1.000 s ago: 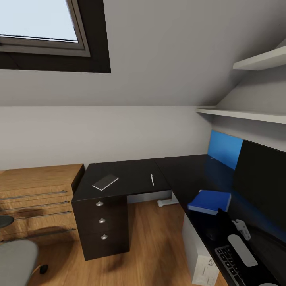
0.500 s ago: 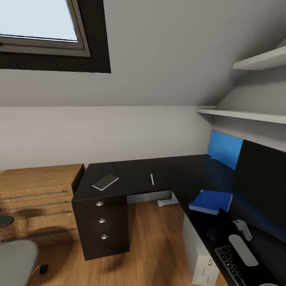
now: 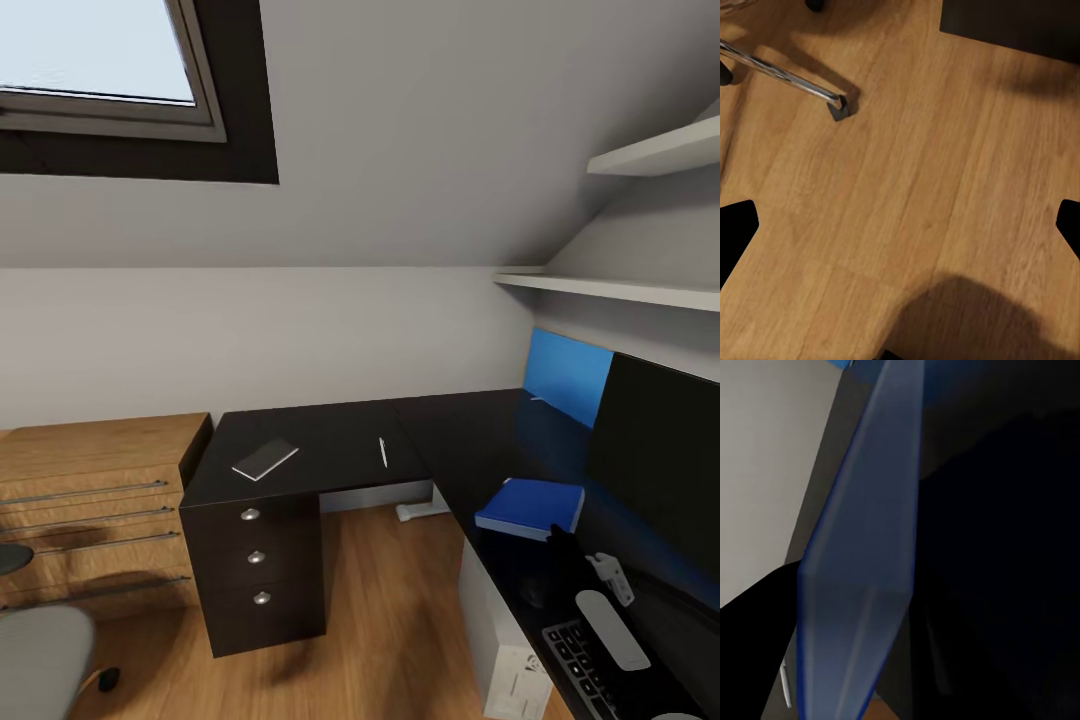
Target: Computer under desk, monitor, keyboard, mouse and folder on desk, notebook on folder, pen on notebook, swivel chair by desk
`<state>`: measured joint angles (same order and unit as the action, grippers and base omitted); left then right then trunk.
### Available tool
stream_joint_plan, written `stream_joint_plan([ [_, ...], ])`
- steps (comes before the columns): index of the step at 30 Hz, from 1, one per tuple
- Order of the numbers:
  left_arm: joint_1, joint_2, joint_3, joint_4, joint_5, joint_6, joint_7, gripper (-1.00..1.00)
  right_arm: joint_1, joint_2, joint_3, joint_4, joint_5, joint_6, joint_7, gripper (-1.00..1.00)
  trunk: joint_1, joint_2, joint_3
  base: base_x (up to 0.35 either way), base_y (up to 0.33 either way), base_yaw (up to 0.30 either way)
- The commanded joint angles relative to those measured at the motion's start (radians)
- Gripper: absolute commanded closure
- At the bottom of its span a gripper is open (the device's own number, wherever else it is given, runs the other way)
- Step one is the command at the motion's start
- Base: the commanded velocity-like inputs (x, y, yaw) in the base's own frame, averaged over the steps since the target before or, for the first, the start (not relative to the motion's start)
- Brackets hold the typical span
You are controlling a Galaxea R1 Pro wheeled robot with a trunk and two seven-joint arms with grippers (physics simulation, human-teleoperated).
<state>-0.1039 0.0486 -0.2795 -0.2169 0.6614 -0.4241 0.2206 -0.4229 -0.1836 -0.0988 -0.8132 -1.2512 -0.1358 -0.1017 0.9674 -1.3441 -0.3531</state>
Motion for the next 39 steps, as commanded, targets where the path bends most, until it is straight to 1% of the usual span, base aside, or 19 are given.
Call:
stream_joint_plan([
  [1, 0.000, 0.001, -0.009, -0.001, 0.002, -0.002, 0.008, -1.00, 0.000, 0.000, 0.002, -0.001, -0.010, -0.004, -0.004, 1.00, 0.000, -0.001, -0.001, 0.006, 0.000, 0.000],
  [10, 0.000, 0.000, -0.006, -0.001, 0.003, -0.002, 0.008, -1.00, 0.000, 0.000, 0.002, -0.001, -0.007, -0.005, -0.004, 1.00, 0.000, -0.001, -0.001, 0.074, 0.000, 0.000],
  [20, 0.000, 0.002, -0.004, -0.001, 0.008, 0.000, 0.017, -1.00, 0.000, 0.001, 0.002, -0.001, -0.005, -0.006, -0.005, 1.00, 0.000, -0.001, -0.001, 0.006, 0.000, 0.000],
  [36, 0.000, 0.002, -0.004, -0.002, 0.010, 0.003, 0.019, -1.00, 0.000, 0.002, 0.003, -0.004, -0.008, -0.005, 0.002, 1.00, 0.061, -0.113, -0.051, 0.000, 0.000, 0.000],
  [39, 0.000, 0.002, -0.004, -0.002, 0.010, 0.003, 0.019, -1.00, 0.000, 0.002, 0.005, -0.005, -0.007, -0.005, 0.002, 1.00, 0.061, -0.113, -0.051, 0.000, 0.000, 0.000],
])
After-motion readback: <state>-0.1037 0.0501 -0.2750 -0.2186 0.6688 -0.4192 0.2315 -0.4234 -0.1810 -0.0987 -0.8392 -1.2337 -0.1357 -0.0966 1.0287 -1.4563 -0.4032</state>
